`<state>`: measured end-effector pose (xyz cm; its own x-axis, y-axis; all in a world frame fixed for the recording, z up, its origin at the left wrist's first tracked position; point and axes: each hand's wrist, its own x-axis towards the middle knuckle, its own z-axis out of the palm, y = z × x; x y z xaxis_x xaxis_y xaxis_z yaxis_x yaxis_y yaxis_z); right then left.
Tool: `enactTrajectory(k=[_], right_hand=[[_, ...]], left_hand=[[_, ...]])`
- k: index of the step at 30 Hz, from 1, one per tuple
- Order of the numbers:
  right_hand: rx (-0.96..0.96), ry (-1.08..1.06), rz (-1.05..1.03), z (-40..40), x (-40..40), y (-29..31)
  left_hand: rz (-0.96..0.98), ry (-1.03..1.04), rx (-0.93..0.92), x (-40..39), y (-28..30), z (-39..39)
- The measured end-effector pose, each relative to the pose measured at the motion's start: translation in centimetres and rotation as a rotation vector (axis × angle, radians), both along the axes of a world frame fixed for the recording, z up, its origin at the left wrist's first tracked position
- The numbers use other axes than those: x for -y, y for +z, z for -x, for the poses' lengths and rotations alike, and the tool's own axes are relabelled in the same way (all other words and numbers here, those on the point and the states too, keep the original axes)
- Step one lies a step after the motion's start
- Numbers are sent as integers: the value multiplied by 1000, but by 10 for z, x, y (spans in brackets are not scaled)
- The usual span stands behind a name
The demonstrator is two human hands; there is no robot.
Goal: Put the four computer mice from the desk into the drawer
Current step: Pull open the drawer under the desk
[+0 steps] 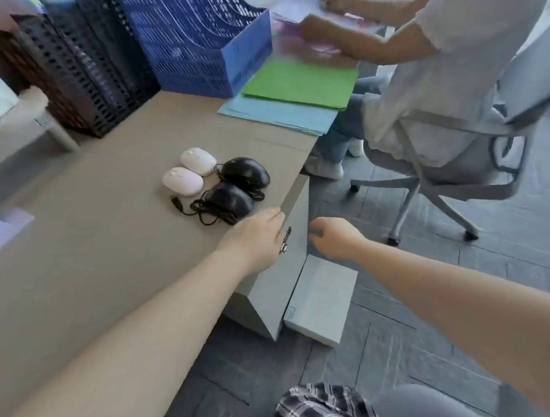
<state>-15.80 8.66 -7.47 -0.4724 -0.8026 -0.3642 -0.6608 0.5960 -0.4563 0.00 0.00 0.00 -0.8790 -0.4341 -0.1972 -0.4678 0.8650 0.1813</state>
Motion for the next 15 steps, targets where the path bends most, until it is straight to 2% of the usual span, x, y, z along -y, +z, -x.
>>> enactTrajectory(k=[7, 12, 15], right_hand=[[7, 45, 6, -9, 15, -75], [33, 34, 83, -16, 31, -115], [147, -42, 99, -24, 34, -118]], left_hand=[[47, 97, -49, 5, -60, -35], [146, 137, -202, 1, -85, -42], [130, 150, -231, 3, -83, -42]])
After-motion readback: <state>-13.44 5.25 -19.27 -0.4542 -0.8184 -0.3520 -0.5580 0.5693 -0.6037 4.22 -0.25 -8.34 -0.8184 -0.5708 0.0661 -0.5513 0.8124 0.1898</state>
